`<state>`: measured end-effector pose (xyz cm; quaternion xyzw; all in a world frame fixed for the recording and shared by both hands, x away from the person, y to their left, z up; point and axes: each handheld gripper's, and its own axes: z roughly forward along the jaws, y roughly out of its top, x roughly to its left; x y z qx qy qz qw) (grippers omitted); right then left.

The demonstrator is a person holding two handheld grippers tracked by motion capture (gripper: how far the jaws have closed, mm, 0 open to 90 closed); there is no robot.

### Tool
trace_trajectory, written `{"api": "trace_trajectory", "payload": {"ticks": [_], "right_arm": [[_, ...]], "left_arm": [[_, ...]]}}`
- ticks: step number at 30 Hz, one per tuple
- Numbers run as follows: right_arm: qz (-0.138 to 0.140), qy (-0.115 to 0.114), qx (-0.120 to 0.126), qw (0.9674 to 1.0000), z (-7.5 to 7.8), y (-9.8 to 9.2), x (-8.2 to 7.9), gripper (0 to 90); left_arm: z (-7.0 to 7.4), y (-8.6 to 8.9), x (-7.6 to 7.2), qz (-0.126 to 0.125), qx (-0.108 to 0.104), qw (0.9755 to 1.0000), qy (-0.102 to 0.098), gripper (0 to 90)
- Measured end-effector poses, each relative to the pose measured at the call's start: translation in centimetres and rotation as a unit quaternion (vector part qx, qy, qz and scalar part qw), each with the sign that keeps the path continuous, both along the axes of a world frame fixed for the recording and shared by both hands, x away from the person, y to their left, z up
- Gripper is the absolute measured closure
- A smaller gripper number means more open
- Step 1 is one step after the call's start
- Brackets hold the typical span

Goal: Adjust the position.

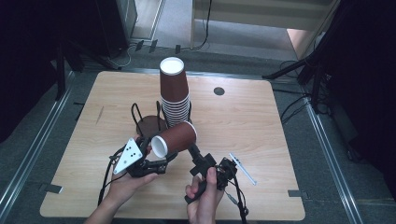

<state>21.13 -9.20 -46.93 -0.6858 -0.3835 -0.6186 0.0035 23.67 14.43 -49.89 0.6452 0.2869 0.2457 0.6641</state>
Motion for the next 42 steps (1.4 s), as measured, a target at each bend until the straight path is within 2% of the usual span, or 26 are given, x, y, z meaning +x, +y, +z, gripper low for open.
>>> {"api": "trace_trajectory", "payload": {"ticks": [4,7,13,16,19,21,25,26,27,28,30,32,33,35,36,41,42], "right_arm": [[-0.015,0.033,0.044,0.9984,-0.1,-0.1,0.3,0.0],[-0.014,0.059,0.082,0.9948,-0.5,0.0,0.7,0.0],[-0.014,0.086,0.133,0.9873,-1.1,0.1,1.1,0.0],[-0.016,0.099,0.167,0.9807,-1.3,-0.1,1.5,0.0],[-0.012,0.109,0.189,0.9759,-1.4,-0.1,1.8,0.0],[-0.008,0.118,0.207,0.9711,-1.5,0.0,2.0,0.0],[-0.011,0.129,0.219,0.9672,-1.7,0.1,2.2,0.0],[-0.012,0.129,0.219,0.9671,-1.8,0.1,2.3,0.0],[-0.013,0.132,0.225,0.9652,-1.9,0.1,2.3,0.0],[-0.014,0.133,0.224,0.9653,-1.9,0.2,2.4,0.0],[-0.014,0.136,0.232,0.9631,-2.1,0.2,2.5,0.0],[-0.013,0.137,0.233,0.9626,-2.2,0.3,2.6,0.0],[-0.012,0.139,0.241,0.9603,-2.2,0.3,2.7,0.0],[-0.005,0.137,0.247,0.9592,-2.3,0.3,2.9,0.0],[-0.007,0.136,0.244,0.9602,-2.4,0.3,3.0,0.0],[0.002,0.145,0.254,0.9562,-2.8,0.3,3.4,0.0],[0.001,0.145,0.252,0.9569,-2.9,0.3,3.4,0.0]], "left_arm": [[-0.2,-0.3,-0.1,-0.001,-0.001,1.0000,-0.006,22.1],[-0.3,-0.6,-0.2,-0.003,0.002,1.0000,-0.009,22.1],[-0.7,-1.1,-0.4,-0.007,0.006,0.9999,-0.015,22.1],[-0.9,-1.4,-0.4,-0.009,0.010,0.9998,-0.015,22.2],[-1.0,-1.6,-0.5,-0.012,0.007,0.9998,-0.014,22.2],[-1.0,-1.7,-0.5,-0.011,0.010,0.9997,-0.017,22.2],[-1.0,-1.8,-0.7,-0.014,0.014,0.9996,-0.021,22.3],[-1.1,-1.9,-0.7,-0.014,0.016,0.9995,-0.021,22.3],[-1.1,-1.9,-0.7,-0.016,0.015,0.9995,-0.022,22.4],[-1.0,-2.0,-0.8,-0.015,0.016,0.9994,-0.025,22.5],[-1.0,-2.0,-0.8,-0.017,0.014,0.9993,-0.029,22.7],[-0.9,-2.1,-0.9,-0.019,0.013,0.9994,-0.027,22.7],[-1.0,-2.1,-0.9,-0.021,0.015,0.9993,-0.026,22.8],[-1.1,-2.1,-0.9,-0.022,0.020,0.9992,-0.025,22.9],[-1.1,-2.2,-0.9,-0.024,0.020,0.9992,-0.025,23.0],[-1.0,-2.3,-1.0,-0.032,0.022,0.9989,-0.026,23.1],[-1.0,-2.3,-1.0,-0.034,0.022,0.9988,-0.026,23.2]]}}
